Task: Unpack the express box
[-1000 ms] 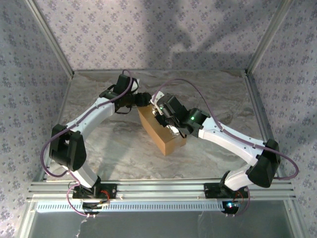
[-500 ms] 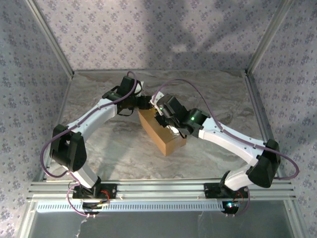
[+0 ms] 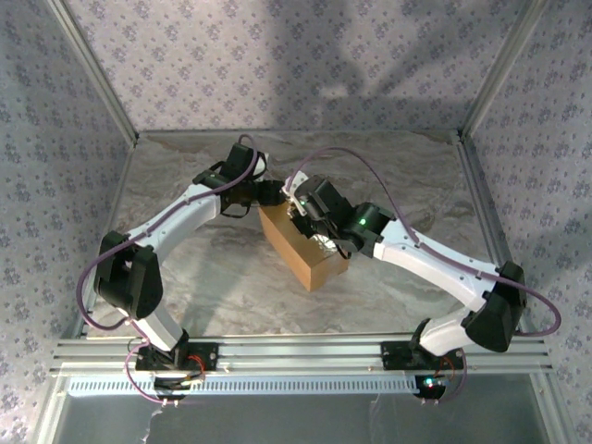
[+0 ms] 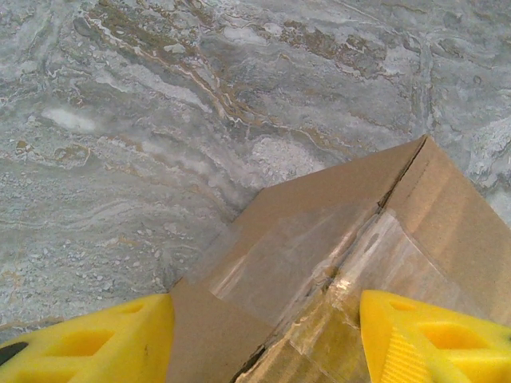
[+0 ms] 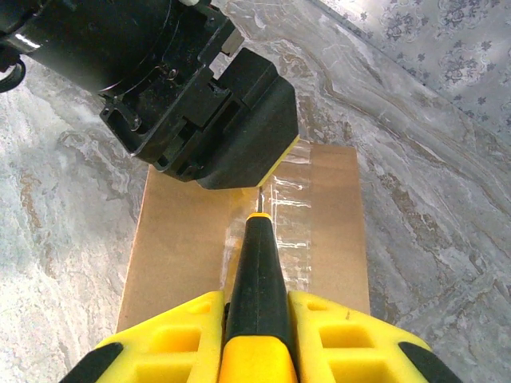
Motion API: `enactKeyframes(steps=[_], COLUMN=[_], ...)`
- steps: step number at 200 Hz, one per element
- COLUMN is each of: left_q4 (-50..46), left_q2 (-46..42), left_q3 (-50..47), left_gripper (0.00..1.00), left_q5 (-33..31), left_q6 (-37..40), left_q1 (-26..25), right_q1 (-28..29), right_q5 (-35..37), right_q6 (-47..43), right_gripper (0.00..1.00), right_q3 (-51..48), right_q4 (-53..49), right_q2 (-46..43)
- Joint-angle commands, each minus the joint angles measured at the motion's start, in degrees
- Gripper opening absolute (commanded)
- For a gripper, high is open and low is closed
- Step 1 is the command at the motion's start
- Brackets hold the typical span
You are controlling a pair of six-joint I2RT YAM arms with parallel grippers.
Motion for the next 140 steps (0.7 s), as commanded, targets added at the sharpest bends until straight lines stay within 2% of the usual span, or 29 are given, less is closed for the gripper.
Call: enactKeyframes(steps=[1, 140], left_q4=[-1.92, -0.70], left_q2=[1.83, 1.86], left_q3=[-0.48, -0.79], left_gripper=[0.62, 0.61], left_q5=[-3.24, -3.32], left_q6=[-0.56, -1.26], left_q1=[0.29, 0.44], right_q1=[0.61, 0.72], right_q5=[0.57, 0.41], right_q6=[0.48, 1.32], right_gripper=[0.00, 0.00], right_q3=[0.16, -1.95], right_q4=[-1.97, -1.37], right_q2=[-2.63, -2.18])
